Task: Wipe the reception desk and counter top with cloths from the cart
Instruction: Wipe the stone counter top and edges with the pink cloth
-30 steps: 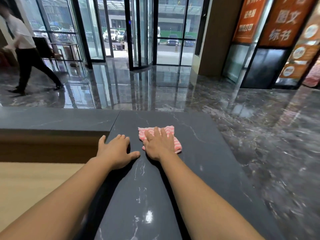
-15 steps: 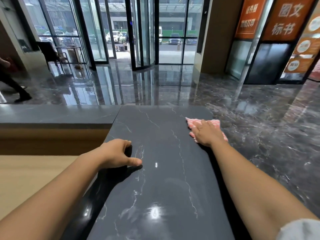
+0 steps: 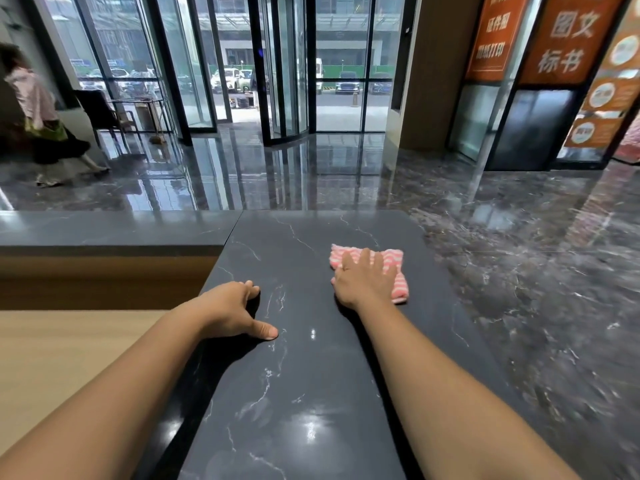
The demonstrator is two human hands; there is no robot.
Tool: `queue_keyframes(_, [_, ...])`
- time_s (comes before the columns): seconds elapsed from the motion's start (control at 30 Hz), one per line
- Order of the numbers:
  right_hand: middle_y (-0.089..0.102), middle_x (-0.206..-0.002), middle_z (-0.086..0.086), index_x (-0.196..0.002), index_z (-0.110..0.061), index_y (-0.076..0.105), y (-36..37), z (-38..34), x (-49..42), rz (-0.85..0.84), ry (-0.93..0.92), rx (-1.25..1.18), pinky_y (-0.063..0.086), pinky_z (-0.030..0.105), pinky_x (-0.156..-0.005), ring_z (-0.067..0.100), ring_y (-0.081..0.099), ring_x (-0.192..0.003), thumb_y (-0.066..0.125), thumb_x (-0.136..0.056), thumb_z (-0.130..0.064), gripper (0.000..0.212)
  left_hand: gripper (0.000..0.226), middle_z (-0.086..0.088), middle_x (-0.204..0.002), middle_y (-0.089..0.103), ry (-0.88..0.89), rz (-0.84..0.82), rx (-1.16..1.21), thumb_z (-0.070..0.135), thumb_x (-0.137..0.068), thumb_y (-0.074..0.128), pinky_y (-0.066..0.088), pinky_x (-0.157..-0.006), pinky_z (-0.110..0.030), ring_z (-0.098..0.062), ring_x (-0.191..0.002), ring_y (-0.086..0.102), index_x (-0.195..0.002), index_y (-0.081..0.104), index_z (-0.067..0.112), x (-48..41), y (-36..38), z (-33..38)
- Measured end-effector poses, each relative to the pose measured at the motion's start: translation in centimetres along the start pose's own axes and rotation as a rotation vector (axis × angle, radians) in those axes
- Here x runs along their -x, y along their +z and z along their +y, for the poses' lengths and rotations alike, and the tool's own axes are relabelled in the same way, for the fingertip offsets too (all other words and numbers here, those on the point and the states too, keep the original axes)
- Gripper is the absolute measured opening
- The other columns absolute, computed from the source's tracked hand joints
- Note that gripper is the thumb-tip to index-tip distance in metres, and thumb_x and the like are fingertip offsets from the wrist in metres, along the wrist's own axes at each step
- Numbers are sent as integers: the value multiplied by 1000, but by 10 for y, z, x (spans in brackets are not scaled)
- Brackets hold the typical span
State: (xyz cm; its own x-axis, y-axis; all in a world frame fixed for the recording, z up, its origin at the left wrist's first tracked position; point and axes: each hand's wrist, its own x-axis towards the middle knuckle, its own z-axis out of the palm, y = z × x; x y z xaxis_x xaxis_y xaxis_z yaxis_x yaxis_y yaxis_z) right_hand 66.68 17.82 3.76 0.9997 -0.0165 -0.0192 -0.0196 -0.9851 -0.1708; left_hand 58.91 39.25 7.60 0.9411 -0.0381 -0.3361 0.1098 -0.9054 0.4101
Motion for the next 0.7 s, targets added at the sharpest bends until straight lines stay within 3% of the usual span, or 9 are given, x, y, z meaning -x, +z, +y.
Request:
queue_keyframes(0.17, [1,-163,12,-155,-26,15,11,-61,37,-41,-235,13,-6,54,-116,34,-3,-149,33,-100,-42,60,108,1,-159,22,-51,6,62,45,-65,84,21,-116,-39,-23,-144,26,-151,26,16,-1,0,5])
queue_keyframes(0.33, [9,-162,9,-153,-28,20,0,-46,41,-54,-356,34,4,52,-117,30,5,-149,34,-100,-44,57,108,1,-159,21,-59,-3,81,45,-65,84,19,-117,-39,-23,-145,24,-152,25,15,-1,1,3])
queue_keyframes(0.53, [24,-157,8,-149,-32,30,-12,32,23,17,-215,63,13,51,-116,29,19,-145,38,-98,-43,52,111,5,-160,17,-43,-7,110,48,-64,83,16,-118,-38,-20,-146,20,-152,24,15,-3,2,-2])
queue_keyframes(0.7, [27,-157,5,-148,-35,34,-19,98,14,43,3,-23,16,48,-117,27,21,-145,26,-101,-46,49,112,4,-160,17,-35,-13,95,51,-64,82,15,-119,-39,-21,-146,19,-153,23,15,-4,3,-3])
